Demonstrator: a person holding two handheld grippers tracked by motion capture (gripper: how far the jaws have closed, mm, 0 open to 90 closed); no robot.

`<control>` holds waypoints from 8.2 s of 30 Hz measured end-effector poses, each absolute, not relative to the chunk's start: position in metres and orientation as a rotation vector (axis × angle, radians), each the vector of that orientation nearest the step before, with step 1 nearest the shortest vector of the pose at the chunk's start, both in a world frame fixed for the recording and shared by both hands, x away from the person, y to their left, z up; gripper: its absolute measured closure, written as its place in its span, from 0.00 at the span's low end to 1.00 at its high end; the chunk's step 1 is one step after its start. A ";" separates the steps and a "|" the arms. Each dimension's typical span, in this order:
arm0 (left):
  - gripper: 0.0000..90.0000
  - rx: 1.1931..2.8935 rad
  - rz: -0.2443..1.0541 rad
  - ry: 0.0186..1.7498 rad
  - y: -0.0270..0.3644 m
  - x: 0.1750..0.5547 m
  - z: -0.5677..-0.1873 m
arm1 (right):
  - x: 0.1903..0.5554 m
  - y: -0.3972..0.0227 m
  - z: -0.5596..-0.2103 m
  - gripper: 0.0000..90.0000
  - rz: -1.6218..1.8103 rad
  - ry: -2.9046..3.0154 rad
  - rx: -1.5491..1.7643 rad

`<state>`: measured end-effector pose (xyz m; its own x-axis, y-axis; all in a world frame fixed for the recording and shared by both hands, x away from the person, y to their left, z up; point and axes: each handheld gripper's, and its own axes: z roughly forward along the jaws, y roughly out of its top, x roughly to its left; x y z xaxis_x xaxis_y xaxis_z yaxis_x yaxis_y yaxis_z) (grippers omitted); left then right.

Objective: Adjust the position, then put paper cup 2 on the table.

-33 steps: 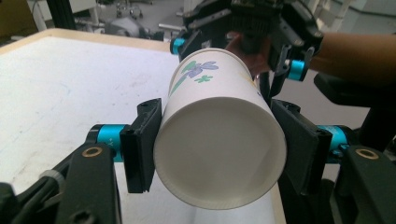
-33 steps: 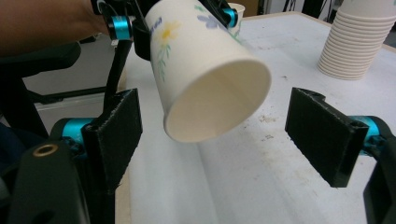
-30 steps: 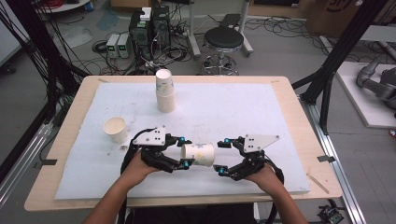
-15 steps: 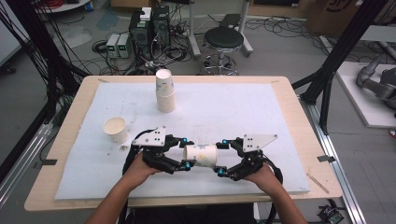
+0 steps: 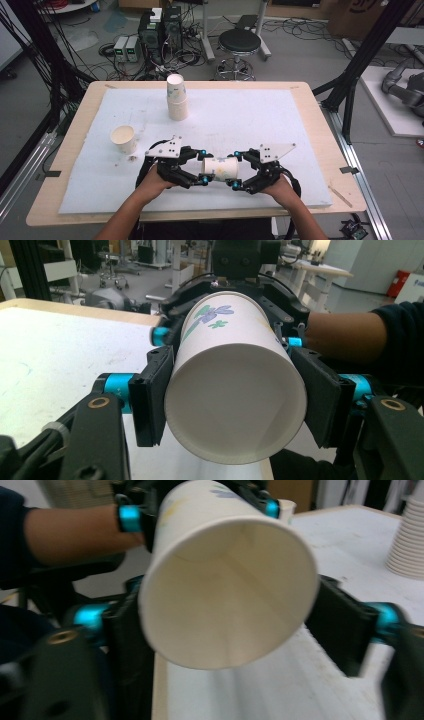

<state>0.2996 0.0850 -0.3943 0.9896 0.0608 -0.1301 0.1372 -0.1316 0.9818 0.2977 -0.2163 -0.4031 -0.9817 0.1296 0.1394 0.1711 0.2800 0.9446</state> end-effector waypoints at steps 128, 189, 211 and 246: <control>0.40 2.034 0.145 0.361 0.093 0.312 -0.409 | 0.303 -0.216 -0.355 0.24 -1.496 -2.935 -0.550; 0.37 1.707 0.356 0.548 0.064 0.358 -0.436 | 0.296 -0.285 -0.383 0.24 -1.745 -2.868 -0.993; 0.37 1.936 0.366 0.604 0.049 0.357 -0.454 | 0.298 -0.285 -0.385 0.24 -1.738 -2.867 -0.959; 0.18 1.655 0.447 0.592 0.150 0.311 -0.409 | 0.291 -0.292 -0.388 0.24 -1.762 -2.849 -1.014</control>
